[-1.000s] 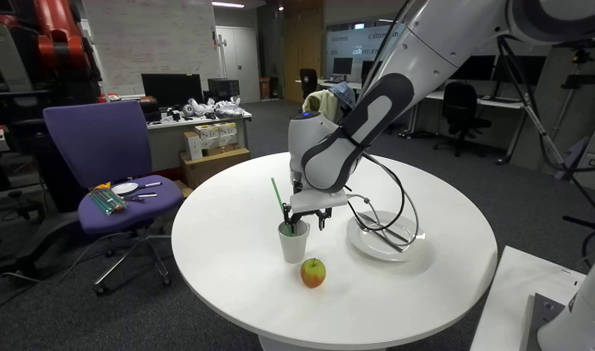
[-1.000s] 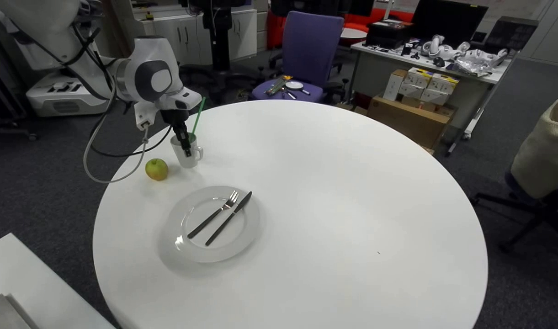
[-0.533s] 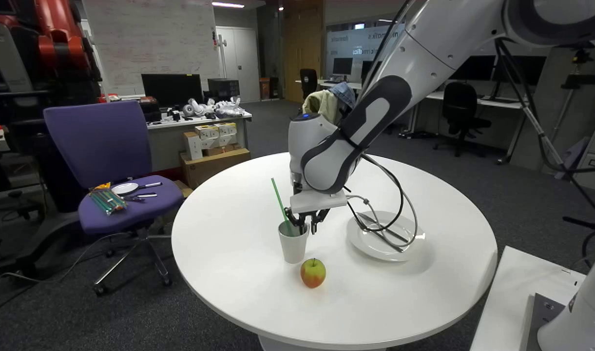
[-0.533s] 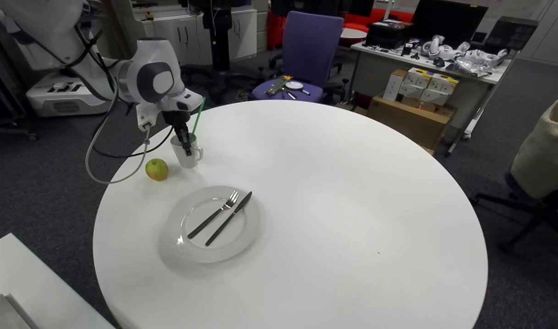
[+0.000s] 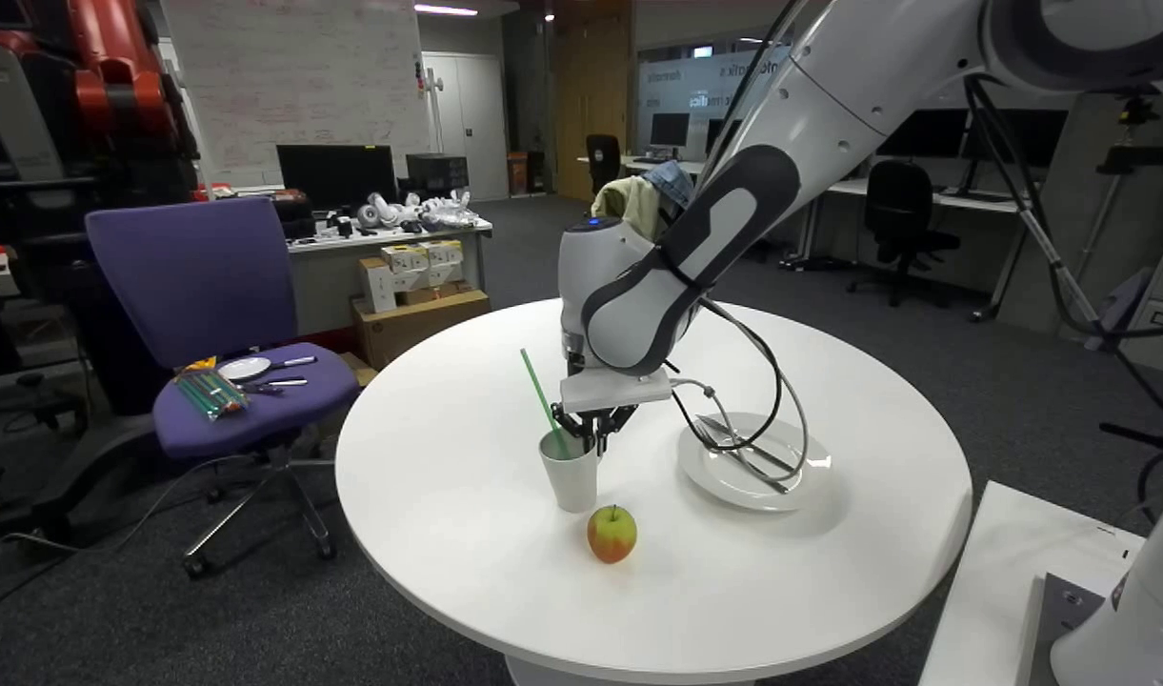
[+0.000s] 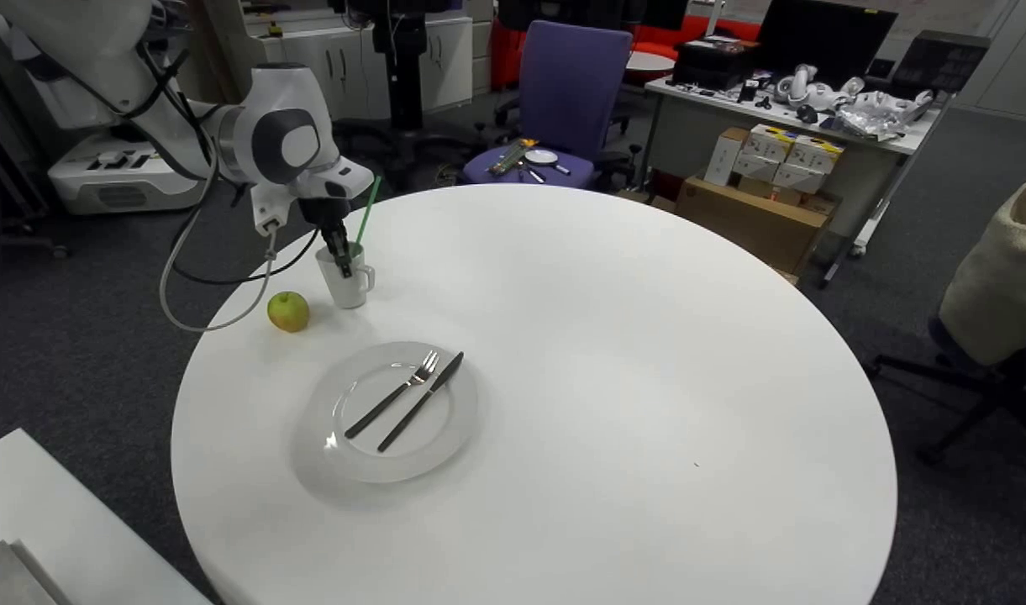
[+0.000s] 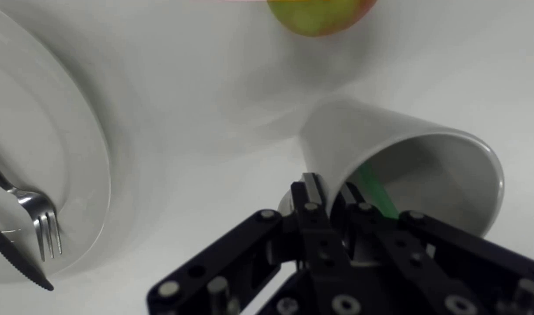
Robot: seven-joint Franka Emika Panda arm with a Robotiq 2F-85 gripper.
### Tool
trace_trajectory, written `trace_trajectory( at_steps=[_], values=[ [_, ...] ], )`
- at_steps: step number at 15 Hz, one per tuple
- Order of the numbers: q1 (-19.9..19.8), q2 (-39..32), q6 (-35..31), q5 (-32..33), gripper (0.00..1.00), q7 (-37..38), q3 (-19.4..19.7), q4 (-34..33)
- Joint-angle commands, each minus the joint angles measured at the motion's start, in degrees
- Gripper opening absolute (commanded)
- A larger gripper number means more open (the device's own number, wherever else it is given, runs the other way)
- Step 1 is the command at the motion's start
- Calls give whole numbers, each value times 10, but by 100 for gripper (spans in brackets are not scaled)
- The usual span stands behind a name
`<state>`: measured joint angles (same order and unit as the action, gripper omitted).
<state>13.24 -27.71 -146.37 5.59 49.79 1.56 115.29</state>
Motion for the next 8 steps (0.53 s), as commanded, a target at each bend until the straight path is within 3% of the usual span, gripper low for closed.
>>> trace_trajectory(
  at_steps=[1,8],
  values=[
    [10,25,3,-3,2,4,9,9],
    [-15,75,6,-11,2,-33,9,23]
  ],
)
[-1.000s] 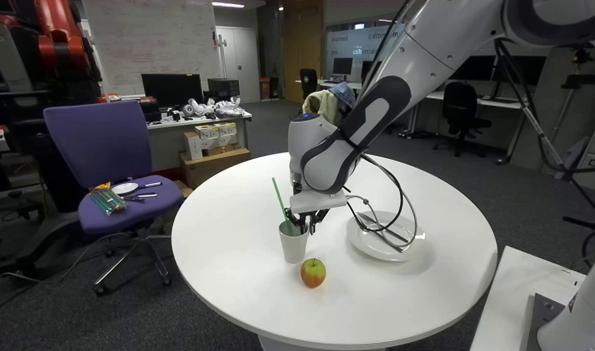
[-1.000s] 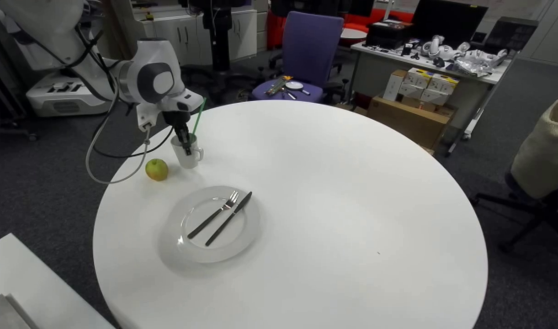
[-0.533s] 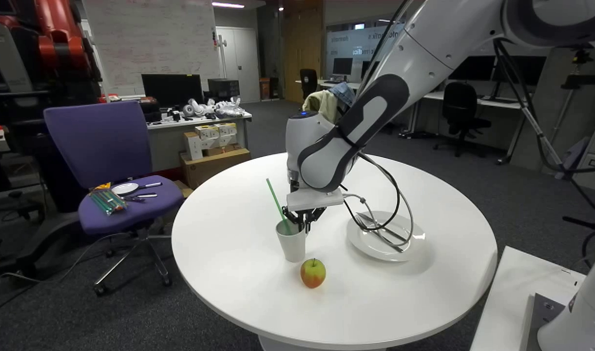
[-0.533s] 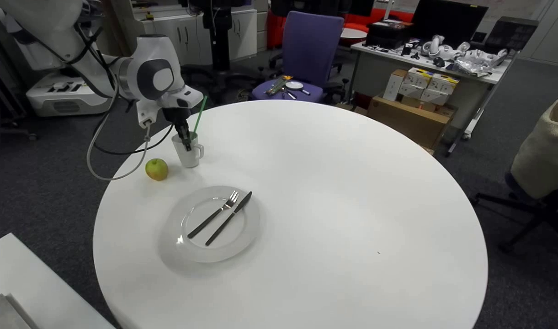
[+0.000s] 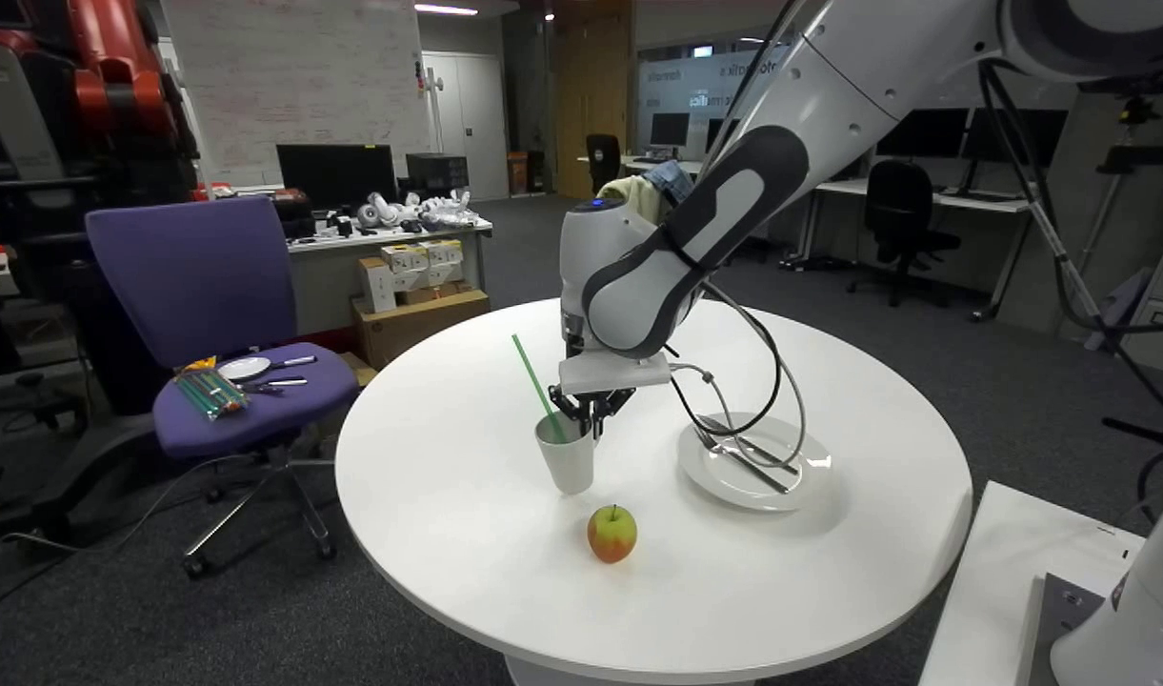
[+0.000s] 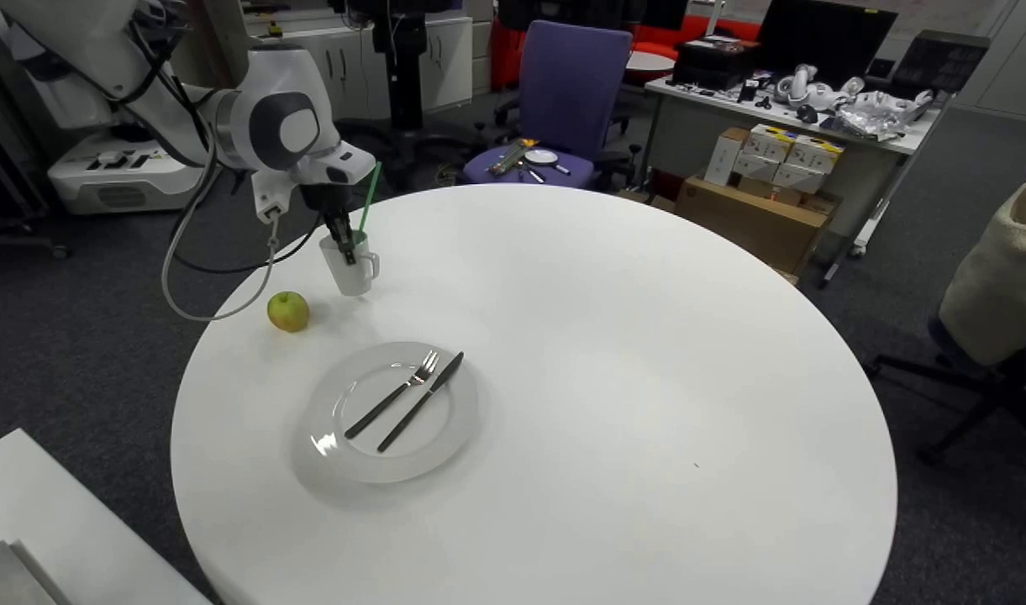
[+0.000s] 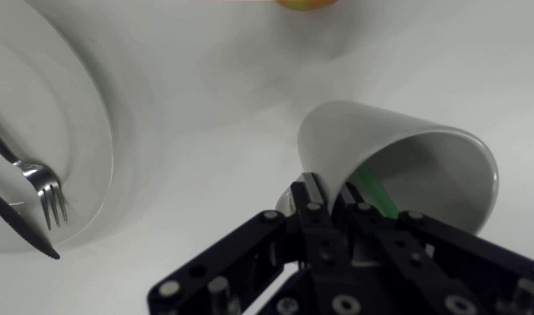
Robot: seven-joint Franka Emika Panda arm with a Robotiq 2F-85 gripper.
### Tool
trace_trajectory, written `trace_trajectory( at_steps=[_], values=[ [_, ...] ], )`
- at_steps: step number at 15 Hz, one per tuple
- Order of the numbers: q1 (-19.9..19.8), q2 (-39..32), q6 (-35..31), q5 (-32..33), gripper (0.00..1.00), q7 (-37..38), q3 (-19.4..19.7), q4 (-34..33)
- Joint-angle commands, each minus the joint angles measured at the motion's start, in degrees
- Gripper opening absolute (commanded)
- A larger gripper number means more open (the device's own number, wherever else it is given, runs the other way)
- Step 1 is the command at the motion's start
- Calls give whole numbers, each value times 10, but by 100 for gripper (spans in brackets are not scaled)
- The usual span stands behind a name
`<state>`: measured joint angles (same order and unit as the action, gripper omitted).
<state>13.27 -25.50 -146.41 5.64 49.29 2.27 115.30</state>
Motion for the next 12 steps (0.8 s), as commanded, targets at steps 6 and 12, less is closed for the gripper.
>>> trace_trajectory(
  at_steps=[6,12],
  values=[
    [-65,95,16,-21,2,-68,20,31],
    [-114,109,75,-13,2,-177,44,35]
  ],
)
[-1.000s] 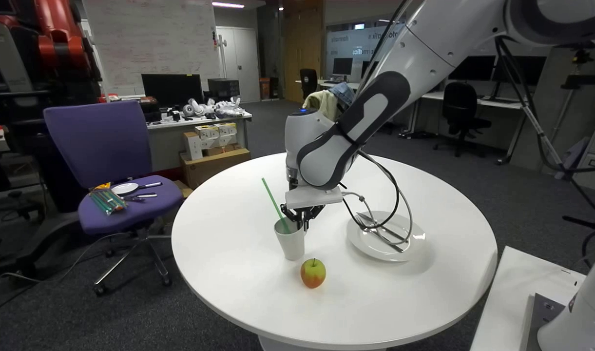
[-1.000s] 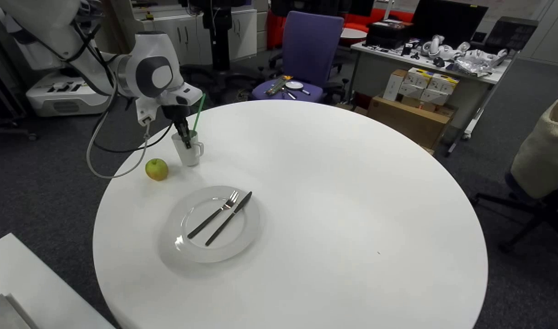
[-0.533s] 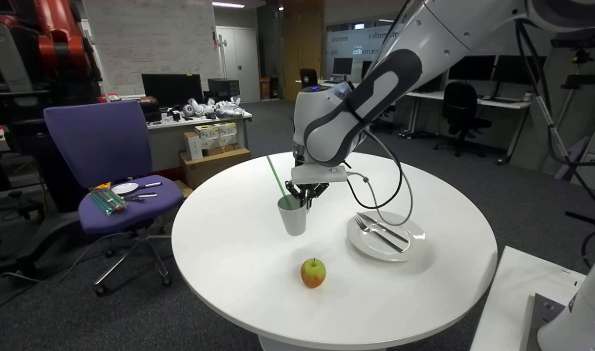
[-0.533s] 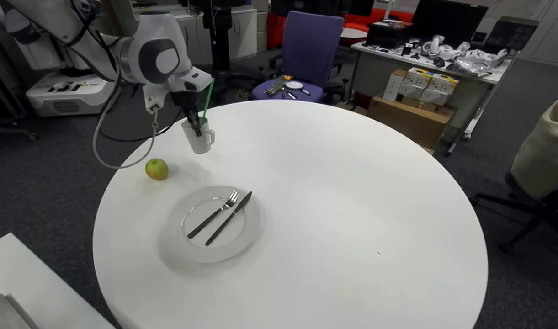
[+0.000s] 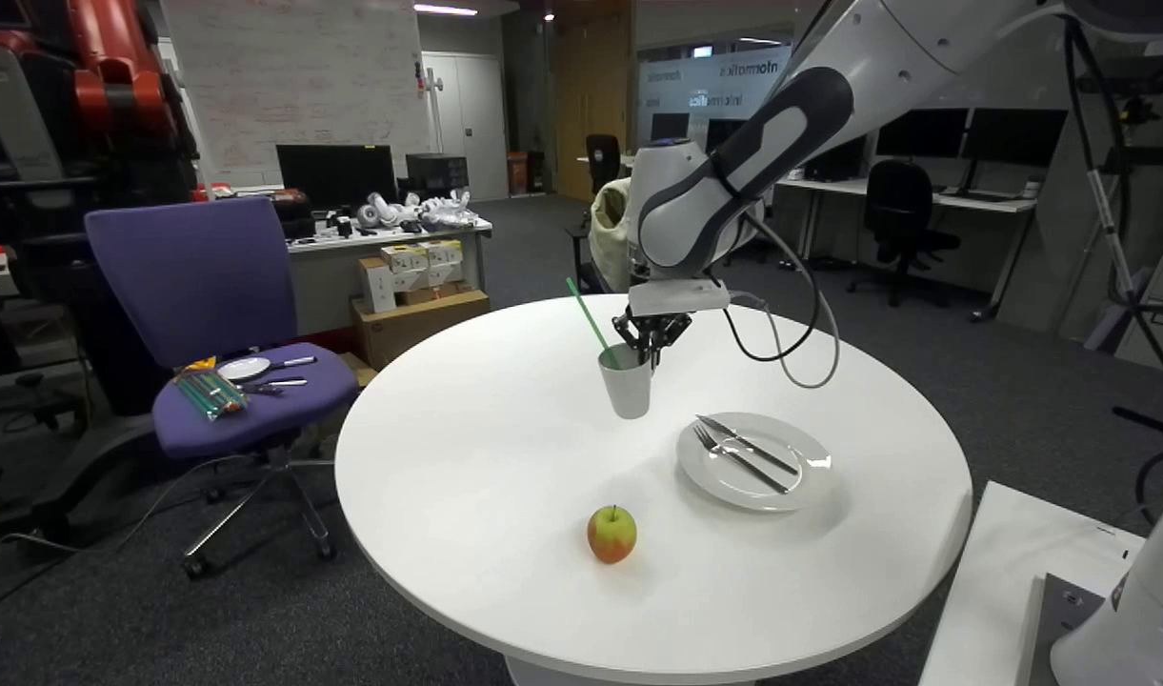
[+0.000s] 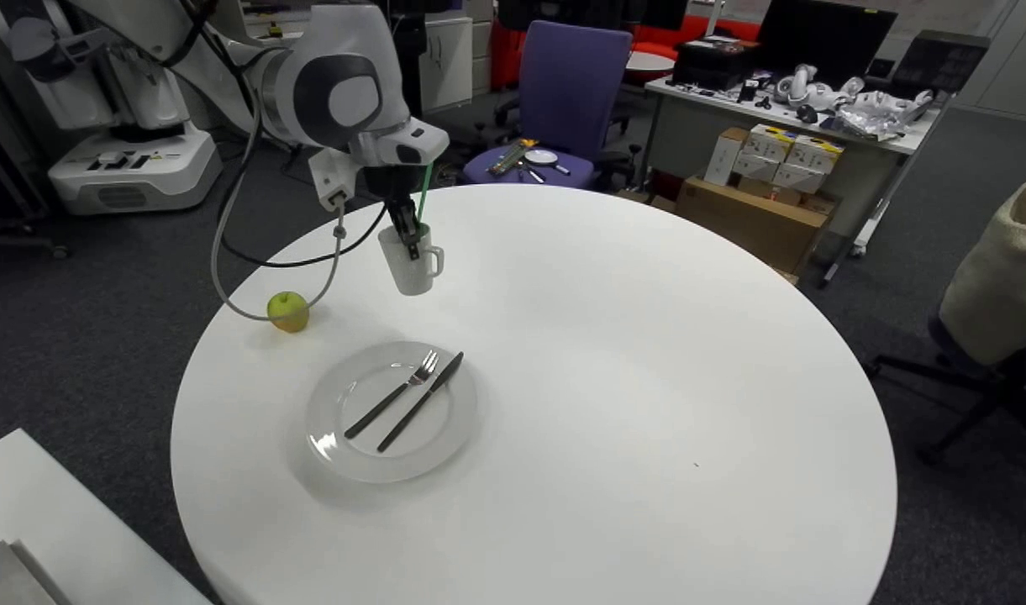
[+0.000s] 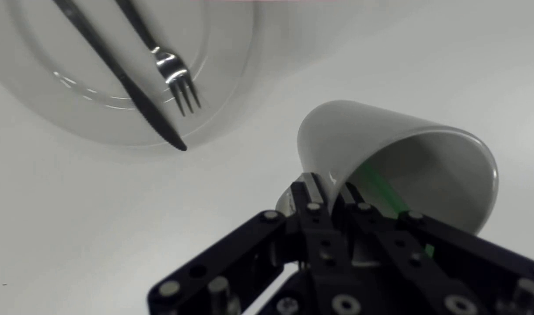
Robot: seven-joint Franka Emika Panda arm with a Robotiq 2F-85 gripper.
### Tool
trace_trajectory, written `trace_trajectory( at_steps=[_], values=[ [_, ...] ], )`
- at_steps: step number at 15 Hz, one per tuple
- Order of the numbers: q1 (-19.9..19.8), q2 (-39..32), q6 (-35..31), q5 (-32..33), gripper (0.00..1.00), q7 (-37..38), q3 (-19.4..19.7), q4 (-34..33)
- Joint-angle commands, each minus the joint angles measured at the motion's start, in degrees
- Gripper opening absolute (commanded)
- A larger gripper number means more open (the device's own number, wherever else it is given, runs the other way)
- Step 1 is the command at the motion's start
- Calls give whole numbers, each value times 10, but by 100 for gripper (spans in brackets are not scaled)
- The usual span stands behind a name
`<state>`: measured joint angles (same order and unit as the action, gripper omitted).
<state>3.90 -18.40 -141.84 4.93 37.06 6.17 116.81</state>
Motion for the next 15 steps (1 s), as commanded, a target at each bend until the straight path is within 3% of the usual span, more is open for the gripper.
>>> trace_trajectory(
  at_steps=[1,15],
  values=[
    [-26,39,35,-4,2,-66,10,21],
    [-93,49,16,-44,2,-95,61,49]
  ],
)
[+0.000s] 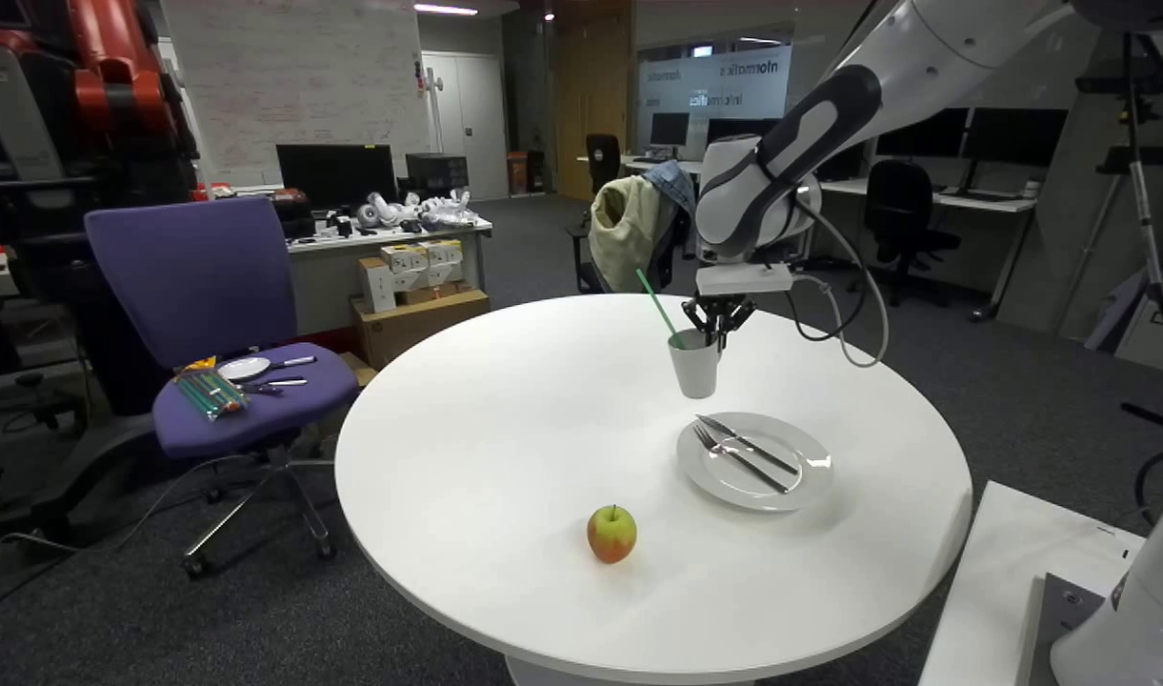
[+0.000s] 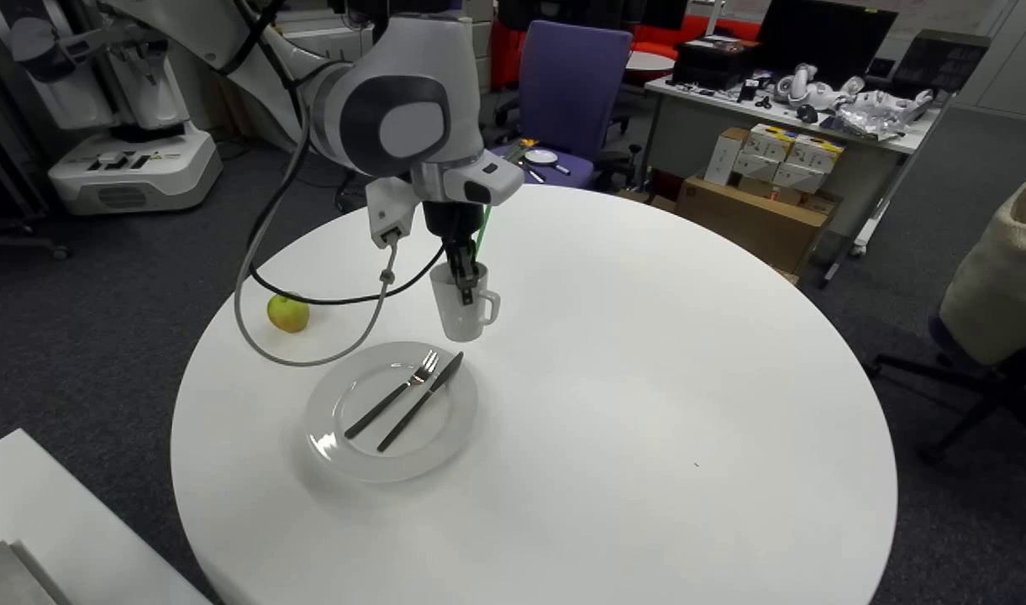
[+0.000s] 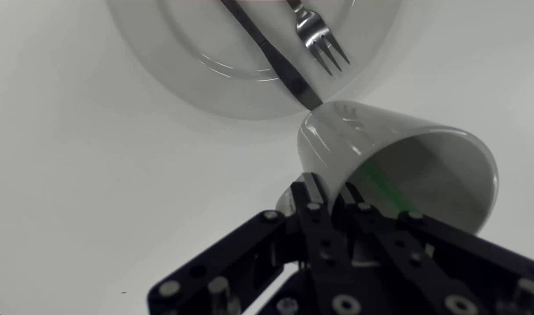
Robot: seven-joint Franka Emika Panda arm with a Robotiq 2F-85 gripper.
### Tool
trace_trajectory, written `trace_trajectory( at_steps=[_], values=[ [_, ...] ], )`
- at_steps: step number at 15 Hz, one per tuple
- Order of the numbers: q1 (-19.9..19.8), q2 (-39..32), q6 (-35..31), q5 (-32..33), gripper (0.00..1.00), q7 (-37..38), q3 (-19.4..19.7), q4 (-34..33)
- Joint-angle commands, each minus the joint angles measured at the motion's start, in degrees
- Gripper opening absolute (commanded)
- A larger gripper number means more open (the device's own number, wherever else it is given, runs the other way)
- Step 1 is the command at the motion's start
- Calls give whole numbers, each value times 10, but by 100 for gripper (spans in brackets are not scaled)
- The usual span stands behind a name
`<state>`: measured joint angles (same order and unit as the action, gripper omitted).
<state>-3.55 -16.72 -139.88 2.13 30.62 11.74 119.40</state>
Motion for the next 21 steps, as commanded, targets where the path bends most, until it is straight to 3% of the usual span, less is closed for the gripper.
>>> trace_trajectory(
  at_steps=[1,10,16,21],
  values=[
    [-24,32,-3,-18,2,-33,9,23],
    [-76,2,7,-38,2,-104,27,-10],
    [-92,-40,27,-27,2,-164,30,-70],
    [-113,-78,21,-54,2,-188,21,-110]
  ],
)
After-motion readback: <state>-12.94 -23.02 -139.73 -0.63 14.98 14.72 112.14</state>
